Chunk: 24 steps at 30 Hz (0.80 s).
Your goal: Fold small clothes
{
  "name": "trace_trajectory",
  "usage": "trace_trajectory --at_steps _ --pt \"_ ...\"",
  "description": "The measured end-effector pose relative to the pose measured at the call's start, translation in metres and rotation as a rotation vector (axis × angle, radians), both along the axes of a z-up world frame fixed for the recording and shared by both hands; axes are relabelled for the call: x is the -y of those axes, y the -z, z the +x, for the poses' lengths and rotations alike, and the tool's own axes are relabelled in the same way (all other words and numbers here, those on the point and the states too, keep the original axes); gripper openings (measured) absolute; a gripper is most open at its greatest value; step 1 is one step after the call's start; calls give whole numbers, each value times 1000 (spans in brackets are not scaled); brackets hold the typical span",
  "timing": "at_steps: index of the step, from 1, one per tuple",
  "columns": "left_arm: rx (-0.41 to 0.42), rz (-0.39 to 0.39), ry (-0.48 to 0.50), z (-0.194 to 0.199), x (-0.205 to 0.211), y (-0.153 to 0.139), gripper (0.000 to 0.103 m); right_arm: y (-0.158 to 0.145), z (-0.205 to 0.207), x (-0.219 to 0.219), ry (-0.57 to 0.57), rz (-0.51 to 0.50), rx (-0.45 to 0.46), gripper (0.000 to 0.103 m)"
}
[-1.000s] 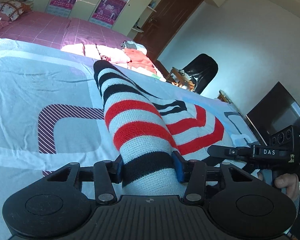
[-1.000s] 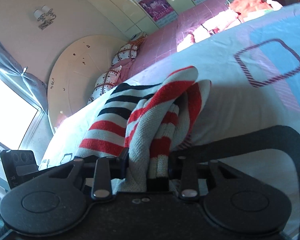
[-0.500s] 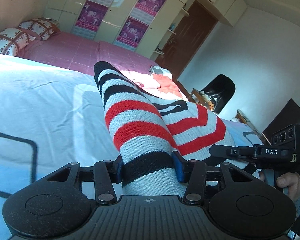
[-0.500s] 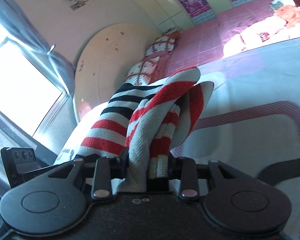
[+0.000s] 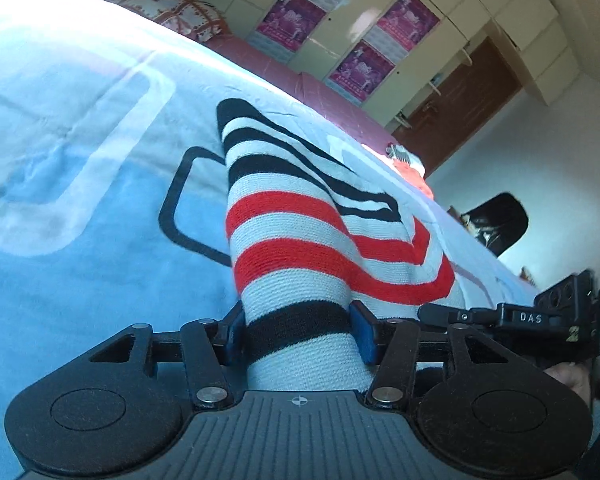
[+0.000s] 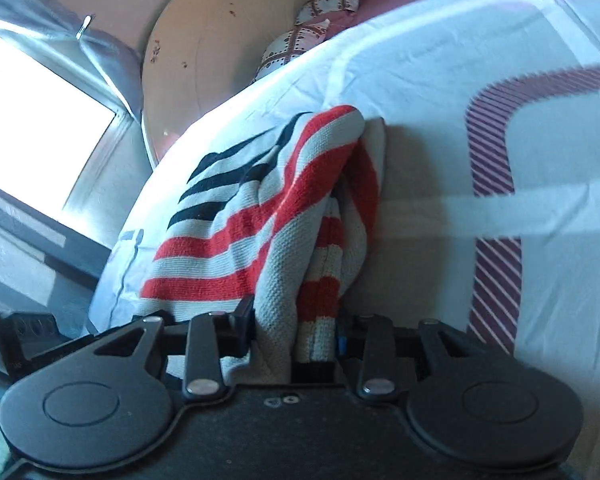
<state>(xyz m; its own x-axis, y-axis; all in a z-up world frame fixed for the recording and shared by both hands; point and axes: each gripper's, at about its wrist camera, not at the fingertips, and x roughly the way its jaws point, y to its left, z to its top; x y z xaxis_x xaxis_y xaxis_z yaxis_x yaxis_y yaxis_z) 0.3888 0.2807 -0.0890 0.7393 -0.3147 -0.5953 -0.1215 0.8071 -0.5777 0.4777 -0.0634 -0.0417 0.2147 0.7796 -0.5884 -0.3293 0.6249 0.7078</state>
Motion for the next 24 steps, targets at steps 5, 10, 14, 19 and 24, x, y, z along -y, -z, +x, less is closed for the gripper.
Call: trace_trajectory --at_steps 5,10,14,19,24 --pt "37 20 -70 -29 0 -6 60 -20 -13 27 80 -51 48 43" --pt "82 102 -89 -54 13 -34 59 -85 -58 27 29 -156 312 12" --pt "46 214 -17 -59 38 -29 59 -92 -91 -6 -128 -228 428 11" --pt "5 196 -12 -67 38 -10 60 -53 -103 -15 -107 -353 388 0" --pt "-2 204 -34 -71 41 -12 61 -55 -102 -18 -79 -352 361 0"
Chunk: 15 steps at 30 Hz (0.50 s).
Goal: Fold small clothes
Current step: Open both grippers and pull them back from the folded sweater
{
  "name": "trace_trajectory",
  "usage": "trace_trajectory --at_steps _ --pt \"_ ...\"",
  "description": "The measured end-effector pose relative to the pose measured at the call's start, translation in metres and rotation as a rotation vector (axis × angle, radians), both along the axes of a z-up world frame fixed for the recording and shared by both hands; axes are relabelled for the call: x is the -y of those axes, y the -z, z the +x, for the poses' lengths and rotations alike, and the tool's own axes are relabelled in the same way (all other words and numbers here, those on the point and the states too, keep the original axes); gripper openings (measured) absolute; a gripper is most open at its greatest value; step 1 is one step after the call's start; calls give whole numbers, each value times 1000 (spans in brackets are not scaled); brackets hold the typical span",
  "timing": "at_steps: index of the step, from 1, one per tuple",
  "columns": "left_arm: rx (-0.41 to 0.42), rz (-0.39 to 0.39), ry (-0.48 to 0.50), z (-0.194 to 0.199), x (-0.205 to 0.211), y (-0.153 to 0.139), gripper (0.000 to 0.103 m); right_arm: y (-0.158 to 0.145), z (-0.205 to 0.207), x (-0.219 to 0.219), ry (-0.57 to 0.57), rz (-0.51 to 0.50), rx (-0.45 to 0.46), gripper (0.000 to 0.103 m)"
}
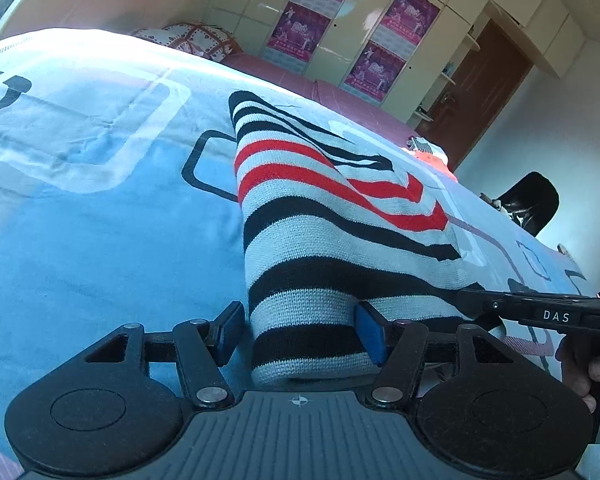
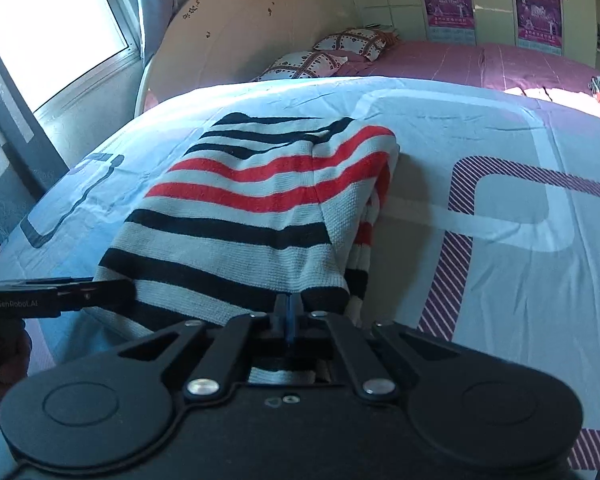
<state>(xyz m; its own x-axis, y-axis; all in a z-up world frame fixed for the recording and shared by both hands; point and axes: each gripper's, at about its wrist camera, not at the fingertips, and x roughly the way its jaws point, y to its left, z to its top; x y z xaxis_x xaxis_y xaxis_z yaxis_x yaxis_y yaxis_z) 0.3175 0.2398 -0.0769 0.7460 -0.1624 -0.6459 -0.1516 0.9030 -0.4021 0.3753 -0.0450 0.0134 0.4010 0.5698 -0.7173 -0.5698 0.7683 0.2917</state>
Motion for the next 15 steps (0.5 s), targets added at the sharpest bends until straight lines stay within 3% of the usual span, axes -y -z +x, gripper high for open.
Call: trace_trajectory --at_steps 2,3,4,5,8,12,15 --pt "6 26 -26 -9 5 -10 62 -11 -1 11 48 49 -40 8" --pt "15 43 -42 -14 6 -15 74 -17 -4 16 67 77 -35 22" --pt "33 62 -69 -23 7 -21 94 -24 -9 23 80 97 -25 29" --pt "55 83 -99 -31 8 -25 101 -30 -14 27 93 97 -13 30" --pt "88 158 -163 -55 11 -36 103 -45 -31 44 115 118 -1 35" --pt "80 144 -202 -83 16 -60 103 -64 -65 64 139 120 55 70" --pt "107 180 -218 -108 38 -95 103 -83 -100 79 168 107 128 76"
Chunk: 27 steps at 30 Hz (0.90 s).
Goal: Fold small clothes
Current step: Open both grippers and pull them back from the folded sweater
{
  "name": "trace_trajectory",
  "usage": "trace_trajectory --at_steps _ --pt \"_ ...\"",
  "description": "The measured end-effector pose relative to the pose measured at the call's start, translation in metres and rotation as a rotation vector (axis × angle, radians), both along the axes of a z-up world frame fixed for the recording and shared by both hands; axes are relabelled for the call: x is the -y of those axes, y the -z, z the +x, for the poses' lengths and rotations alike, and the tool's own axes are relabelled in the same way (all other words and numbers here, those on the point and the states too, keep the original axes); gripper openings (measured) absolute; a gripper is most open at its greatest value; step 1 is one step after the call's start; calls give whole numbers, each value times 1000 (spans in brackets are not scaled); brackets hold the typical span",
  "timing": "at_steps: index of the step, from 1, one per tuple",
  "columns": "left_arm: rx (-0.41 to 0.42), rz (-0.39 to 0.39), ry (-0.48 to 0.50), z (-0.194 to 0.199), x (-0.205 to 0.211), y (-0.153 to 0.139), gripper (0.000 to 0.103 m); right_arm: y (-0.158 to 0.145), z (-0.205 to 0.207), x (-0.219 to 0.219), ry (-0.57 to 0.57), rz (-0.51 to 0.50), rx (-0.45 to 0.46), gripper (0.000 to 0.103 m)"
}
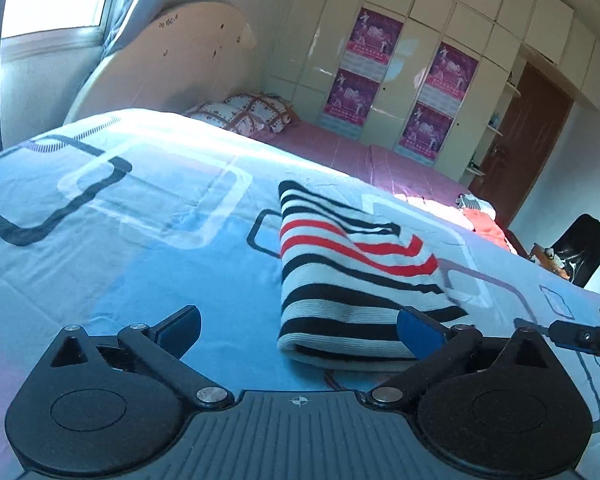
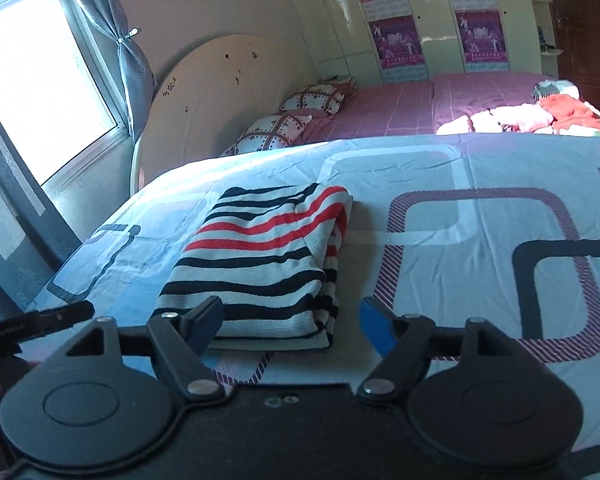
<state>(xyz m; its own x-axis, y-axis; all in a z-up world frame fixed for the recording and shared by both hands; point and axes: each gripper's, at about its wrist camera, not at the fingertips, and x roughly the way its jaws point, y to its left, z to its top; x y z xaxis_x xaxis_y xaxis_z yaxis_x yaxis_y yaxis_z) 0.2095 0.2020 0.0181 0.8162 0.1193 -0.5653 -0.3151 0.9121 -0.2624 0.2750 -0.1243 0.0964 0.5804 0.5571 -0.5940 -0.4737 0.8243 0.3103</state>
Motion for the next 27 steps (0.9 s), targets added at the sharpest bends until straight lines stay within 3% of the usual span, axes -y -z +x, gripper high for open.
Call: trace_trajectory --at_steps 3,6,11,15,19,27 --pt "54 73 -2 -23 27 -23 103 -14 -33 11 14 -12 47 86" --pt "33 161 -17 -42 54 -29 103 -25 -65 17 -1 -39 72 90" --pt "48 165 -21 -105 91 -36 103 -46 -123 33 45 -93 130 88" --pt "49 144 -5 -151 109 -40 103 -53 -168 46 46 -129 168 97" --pt "78 130 27 -193 127 -52 103 -51 -203 56 66 -149 182 98" --pt "101 162 109 -220 160 -72 103 -58 -241 74 119 -153 217 99"
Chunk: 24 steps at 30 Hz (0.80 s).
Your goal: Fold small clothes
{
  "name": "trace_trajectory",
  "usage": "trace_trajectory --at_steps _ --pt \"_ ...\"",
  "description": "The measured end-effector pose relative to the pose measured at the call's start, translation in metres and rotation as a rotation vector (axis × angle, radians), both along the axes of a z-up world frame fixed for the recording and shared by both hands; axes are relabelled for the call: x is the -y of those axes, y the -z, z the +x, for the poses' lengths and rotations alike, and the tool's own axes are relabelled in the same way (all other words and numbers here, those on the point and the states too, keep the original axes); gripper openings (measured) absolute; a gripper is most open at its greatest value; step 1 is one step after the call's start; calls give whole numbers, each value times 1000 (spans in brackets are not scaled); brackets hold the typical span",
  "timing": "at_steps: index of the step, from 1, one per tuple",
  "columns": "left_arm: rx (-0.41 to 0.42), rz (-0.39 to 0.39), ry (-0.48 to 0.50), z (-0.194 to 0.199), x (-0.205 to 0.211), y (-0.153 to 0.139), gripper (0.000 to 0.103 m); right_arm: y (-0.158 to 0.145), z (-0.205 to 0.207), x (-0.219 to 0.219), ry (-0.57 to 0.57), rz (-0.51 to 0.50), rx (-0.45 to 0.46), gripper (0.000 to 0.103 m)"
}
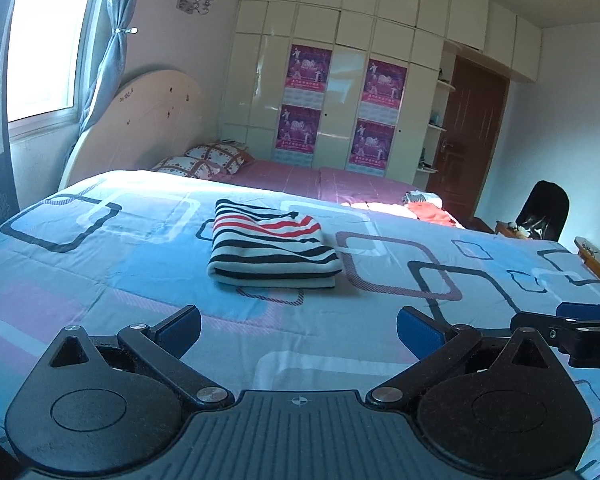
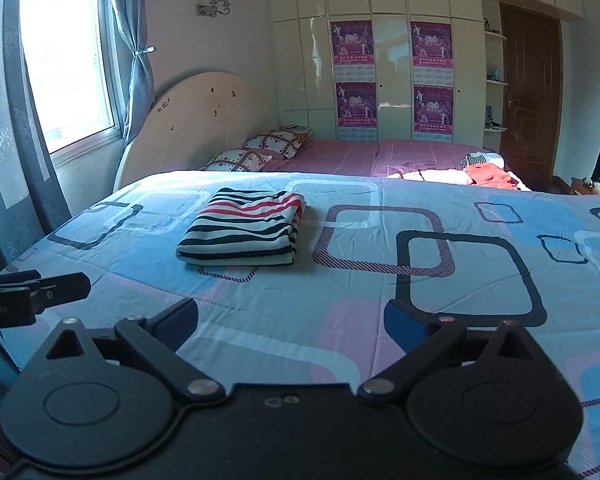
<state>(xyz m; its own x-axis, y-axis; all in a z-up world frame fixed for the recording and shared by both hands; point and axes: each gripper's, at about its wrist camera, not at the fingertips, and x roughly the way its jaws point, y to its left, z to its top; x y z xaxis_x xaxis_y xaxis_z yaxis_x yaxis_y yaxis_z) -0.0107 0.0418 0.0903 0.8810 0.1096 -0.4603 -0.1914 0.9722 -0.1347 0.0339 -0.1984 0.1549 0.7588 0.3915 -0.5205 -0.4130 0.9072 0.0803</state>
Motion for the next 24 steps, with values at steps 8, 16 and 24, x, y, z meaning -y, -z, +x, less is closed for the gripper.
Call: trace_trajectory --at_steps 8,16,24 --pt "20 13 -12 -3 11 -13 103 -9 -3 3 -10 10 32 100" --pt "30 19 -25 -1 10 -18 103 -10 0 0 -23 25 43 100" --pt "28 25 -22 0 13 -20 103 -10 1 -3 -25 36 49 101"
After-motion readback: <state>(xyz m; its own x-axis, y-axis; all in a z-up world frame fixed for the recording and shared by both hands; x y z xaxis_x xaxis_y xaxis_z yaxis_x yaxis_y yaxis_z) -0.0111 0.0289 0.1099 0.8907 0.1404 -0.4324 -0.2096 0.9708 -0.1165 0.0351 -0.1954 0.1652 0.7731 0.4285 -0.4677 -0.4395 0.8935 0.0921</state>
